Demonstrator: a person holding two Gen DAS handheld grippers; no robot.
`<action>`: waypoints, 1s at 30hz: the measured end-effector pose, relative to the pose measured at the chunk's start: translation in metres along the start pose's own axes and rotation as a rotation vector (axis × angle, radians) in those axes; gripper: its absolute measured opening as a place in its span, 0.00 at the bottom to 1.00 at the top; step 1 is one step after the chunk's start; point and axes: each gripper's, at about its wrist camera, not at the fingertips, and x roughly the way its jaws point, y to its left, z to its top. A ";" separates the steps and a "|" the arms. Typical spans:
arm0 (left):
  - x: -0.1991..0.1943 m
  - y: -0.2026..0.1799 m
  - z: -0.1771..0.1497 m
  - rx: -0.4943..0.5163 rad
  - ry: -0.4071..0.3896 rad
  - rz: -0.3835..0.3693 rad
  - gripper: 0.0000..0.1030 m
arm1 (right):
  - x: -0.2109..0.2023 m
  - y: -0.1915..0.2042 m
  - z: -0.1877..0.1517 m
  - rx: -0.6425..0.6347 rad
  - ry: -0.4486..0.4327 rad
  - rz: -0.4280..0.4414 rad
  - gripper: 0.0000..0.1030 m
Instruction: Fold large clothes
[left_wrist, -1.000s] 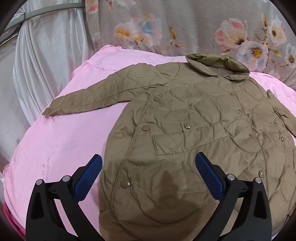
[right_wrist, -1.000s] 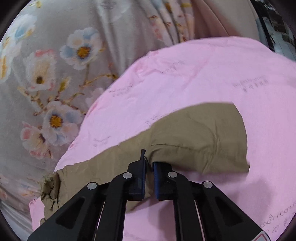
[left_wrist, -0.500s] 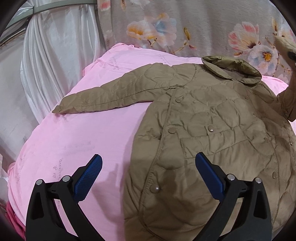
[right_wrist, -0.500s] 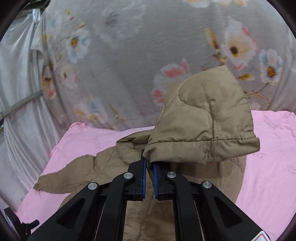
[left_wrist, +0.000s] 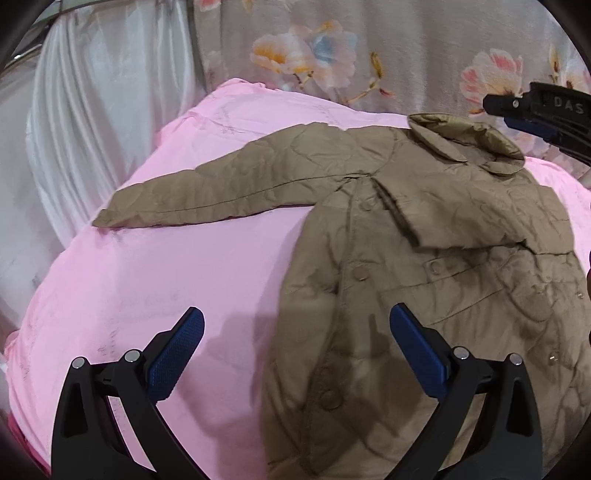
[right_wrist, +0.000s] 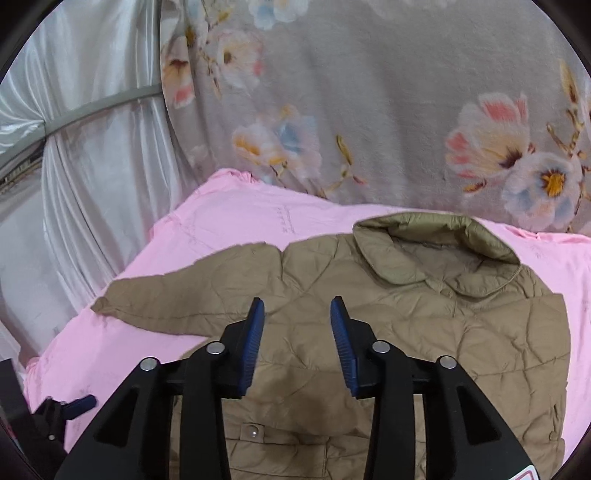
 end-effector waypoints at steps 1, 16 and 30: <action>0.002 -0.002 0.003 -0.003 0.007 -0.030 0.95 | -0.008 -0.005 0.002 0.012 -0.017 -0.006 0.45; 0.108 -0.060 0.065 -0.232 0.245 -0.375 0.95 | -0.050 -0.213 -0.084 0.517 0.063 -0.269 0.54; 0.090 -0.094 0.136 -0.057 -0.011 -0.228 0.02 | -0.026 -0.280 -0.093 0.746 0.020 -0.179 0.07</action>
